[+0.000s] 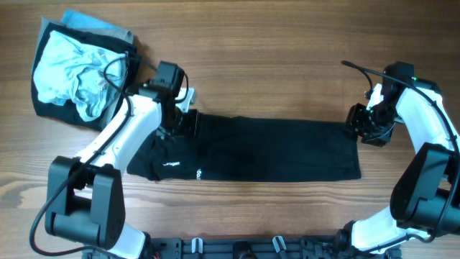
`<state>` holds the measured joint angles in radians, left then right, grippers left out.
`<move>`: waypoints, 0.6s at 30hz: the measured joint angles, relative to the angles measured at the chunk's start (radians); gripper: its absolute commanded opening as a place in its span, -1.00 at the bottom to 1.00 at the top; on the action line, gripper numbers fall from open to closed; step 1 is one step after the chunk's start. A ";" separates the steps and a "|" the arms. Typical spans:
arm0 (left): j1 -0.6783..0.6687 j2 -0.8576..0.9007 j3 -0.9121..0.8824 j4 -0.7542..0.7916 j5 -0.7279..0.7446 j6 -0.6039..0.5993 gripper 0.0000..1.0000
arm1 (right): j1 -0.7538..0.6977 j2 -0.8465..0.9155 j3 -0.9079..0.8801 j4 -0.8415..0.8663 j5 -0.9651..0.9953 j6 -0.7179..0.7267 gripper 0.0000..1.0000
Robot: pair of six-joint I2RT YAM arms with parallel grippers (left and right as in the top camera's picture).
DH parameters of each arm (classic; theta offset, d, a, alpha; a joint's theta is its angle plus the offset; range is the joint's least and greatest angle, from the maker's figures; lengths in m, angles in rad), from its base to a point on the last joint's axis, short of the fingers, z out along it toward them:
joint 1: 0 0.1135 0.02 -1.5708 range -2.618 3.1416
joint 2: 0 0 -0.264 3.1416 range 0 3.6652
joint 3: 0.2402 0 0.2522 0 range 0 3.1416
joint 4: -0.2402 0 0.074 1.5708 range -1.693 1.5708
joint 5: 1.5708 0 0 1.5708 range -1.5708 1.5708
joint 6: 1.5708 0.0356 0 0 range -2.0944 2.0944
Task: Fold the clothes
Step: 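Hold the strip's left end and grasp its right end with the right gripper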
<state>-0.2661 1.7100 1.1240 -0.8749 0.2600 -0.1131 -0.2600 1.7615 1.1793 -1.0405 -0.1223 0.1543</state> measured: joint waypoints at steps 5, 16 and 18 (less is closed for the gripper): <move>0.000 0.001 -0.122 0.138 -0.038 -0.035 -0.64 | 0.000 0.000 -0.002 -0.024 0.026 0.001 0.13; 0.000 -0.021 -0.245 0.331 -0.101 -0.185 -0.79 | 0.000 0.000 -0.141 0.077 0.002 -0.011 -0.37; 0.000 -0.022 -0.246 0.333 -0.108 -0.216 -0.78 | 0.000 0.000 -0.149 0.076 -0.003 -0.010 -0.73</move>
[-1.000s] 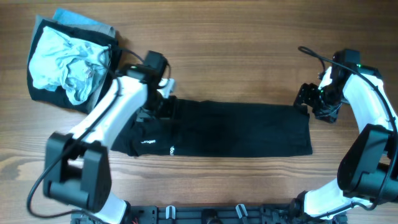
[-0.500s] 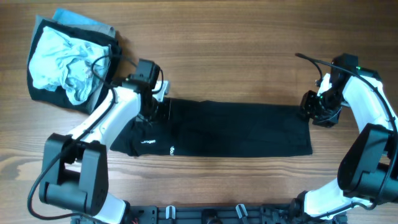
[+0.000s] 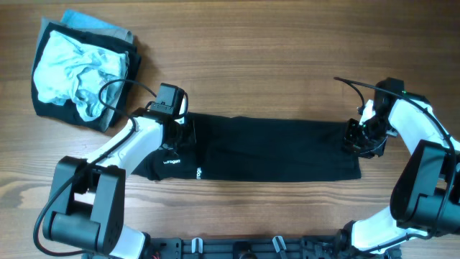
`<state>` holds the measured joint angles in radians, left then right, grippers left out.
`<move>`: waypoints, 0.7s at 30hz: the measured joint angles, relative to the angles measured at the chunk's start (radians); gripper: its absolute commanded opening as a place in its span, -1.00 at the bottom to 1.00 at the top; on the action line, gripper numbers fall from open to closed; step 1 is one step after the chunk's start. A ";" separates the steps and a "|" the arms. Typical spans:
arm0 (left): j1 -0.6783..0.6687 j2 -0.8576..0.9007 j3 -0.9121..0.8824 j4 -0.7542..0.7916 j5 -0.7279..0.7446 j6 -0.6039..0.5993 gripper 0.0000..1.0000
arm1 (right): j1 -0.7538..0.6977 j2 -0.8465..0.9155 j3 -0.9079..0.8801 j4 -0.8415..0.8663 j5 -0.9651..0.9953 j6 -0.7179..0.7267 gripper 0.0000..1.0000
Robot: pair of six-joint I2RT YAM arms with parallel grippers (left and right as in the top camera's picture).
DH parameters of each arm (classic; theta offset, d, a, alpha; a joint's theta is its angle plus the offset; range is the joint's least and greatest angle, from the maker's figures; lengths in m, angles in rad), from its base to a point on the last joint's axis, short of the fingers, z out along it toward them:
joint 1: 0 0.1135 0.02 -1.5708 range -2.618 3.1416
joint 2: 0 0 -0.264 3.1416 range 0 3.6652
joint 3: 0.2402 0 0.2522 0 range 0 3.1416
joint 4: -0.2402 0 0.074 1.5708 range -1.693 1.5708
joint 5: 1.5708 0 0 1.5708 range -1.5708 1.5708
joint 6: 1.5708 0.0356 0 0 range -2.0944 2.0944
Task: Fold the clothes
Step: 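Hold the strip's left end and grasp its right end with the right gripper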
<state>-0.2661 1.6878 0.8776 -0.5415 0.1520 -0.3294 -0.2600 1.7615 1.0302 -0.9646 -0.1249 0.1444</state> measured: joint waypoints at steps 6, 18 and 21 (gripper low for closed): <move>0.000 0.000 -0.001 0.003 -0.006 -0.044 -0.76 | 0.000 0.000 -0.001 0.057 -0.005 0.023 -0.91; 0.000 -0.001 -0.002 0.005 -0.006 -0.056 -0.64 | -0.048 0.000 0.044 0.092 0.023 0.056 0.53; 0.000 -0.001 -0.002 0.007 -0.006 -0.059 -0.61 | -0.048 0.000 0.044 0.095 0.025 0.035 0.44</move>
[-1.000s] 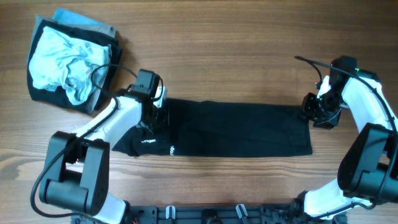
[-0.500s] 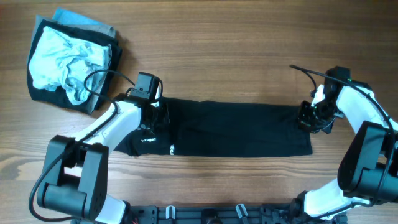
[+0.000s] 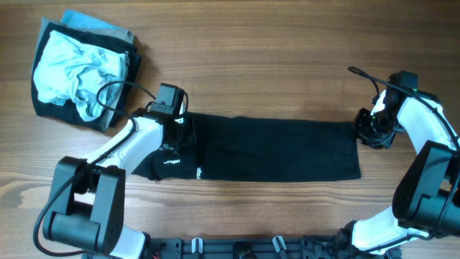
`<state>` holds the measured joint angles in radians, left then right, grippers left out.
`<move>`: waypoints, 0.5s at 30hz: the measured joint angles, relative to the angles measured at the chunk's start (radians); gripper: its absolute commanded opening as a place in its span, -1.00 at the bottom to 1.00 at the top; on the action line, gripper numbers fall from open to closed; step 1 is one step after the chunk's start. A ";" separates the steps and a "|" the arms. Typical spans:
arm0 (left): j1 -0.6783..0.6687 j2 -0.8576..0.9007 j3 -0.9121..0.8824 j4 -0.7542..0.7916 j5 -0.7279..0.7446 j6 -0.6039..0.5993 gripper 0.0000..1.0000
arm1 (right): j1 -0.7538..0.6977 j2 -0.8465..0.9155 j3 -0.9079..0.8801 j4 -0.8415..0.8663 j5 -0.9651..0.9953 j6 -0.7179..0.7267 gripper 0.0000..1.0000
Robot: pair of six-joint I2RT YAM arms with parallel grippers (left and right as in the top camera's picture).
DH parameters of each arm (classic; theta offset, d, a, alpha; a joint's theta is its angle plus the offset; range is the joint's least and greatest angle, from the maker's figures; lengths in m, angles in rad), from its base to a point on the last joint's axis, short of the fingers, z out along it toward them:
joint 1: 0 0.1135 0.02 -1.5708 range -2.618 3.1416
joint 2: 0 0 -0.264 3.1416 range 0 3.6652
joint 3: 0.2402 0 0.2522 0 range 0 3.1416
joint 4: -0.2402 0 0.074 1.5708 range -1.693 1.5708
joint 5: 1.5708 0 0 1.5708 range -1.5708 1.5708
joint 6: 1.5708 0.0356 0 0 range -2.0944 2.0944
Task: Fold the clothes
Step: 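Hold the strip's left end and grasp its right end with the right gripper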
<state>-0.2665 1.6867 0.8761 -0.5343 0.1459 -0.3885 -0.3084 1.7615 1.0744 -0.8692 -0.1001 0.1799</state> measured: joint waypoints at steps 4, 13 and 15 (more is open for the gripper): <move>0.000 0.000 0.000 0.001 0.000 -0.002 -0.59 | 0.000 0.000 0.000 0.036 -0.019 -0.046 0.11; 0.000 0.000 0.000 0.001 0.000 -0.003 -0.57 | 0.000 0.000 0.000 0.003 -0.058 -0.100 -0.36; 0.000 0.000 0.000 0.001 0.000 -0.003 -0.56 | 0.000 0.000 0.000 -0.005 -0.070 -0.117 -0.46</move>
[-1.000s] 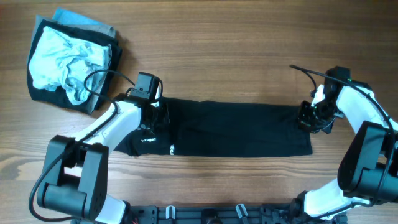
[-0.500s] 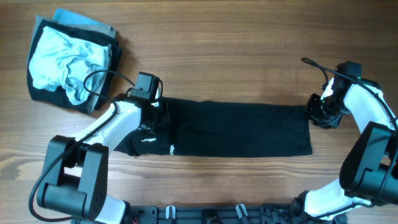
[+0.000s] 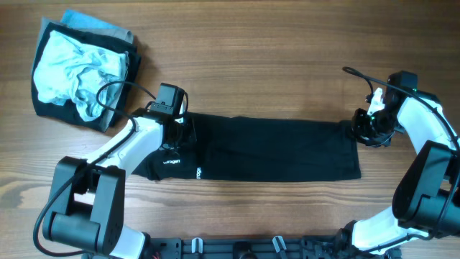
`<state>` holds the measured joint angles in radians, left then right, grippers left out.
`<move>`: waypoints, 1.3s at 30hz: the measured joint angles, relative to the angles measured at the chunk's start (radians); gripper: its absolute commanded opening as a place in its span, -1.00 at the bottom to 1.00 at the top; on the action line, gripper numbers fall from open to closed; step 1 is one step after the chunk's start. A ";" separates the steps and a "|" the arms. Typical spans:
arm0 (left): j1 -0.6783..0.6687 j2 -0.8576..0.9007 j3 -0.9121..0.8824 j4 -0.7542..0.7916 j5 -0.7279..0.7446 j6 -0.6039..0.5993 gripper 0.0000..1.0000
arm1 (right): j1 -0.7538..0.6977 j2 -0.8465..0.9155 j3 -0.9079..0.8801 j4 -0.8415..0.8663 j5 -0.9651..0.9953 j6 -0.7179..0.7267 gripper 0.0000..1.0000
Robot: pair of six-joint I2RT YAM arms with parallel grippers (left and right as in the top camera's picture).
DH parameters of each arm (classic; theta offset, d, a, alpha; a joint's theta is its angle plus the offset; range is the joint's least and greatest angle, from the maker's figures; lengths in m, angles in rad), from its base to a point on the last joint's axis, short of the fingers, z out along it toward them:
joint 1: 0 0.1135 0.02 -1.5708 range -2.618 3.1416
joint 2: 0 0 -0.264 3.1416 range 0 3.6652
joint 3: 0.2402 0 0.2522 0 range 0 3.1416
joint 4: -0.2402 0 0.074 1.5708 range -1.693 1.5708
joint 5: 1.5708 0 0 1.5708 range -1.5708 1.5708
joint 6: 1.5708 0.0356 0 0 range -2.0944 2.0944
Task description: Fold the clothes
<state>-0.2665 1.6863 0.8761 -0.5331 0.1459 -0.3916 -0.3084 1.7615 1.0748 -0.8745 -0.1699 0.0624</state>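
Observation:
A pair of black trousers (image 3: 266,150) lies flat and lengthwise across the middle of the table, waist to the left with small white lettering. My left gripper (image 3: 183,129) rests on the top edge of the waist end; its fingers are too dark against the cloth to read. My right gripper (image 3: 361,129) sits at the top right corner of the leg end, and whether it is open or shut does not show.
A heap of clothes (image 3: 79,68), pale blue and grey on dark fabric, lies at the back left corner. The rest is bare wooden table (image 3: 259,65).
My right gripper has shifted slightly left, back onto the top right corner of the trousers. The left arm and the trousers have not visibly changed.
First both grippers were at the top corners of the spread trousers. Then the left one sat lower on the waist and the right one had moved in over the leg end. After that the right gripper was just off the corner, and now it is at it again.

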 measured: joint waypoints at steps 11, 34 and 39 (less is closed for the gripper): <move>0.000 0.000 0.000 0.002 0.000 0.000 -0.54 | 0.000 0.000 0.000 0.008 -0.089 -0.030 -0.24; -0.001 -0.001 0.000 0.003 -0.003 0.000 -0.52 | -0.057 0.000 0.022 0.096 -0.069 0.027 -0.67; -0.001 -0.001 0.000 0.003 -0.004 0.000 -0.26 | -0.057 0.000 0.023 0.095 -0.065 0.035 0.32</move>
<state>-0.2672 1.6852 0.8761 -0.5301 0.1417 -0.3916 -0.3656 1.7611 1.0977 -0.7799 -0.2348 0.0971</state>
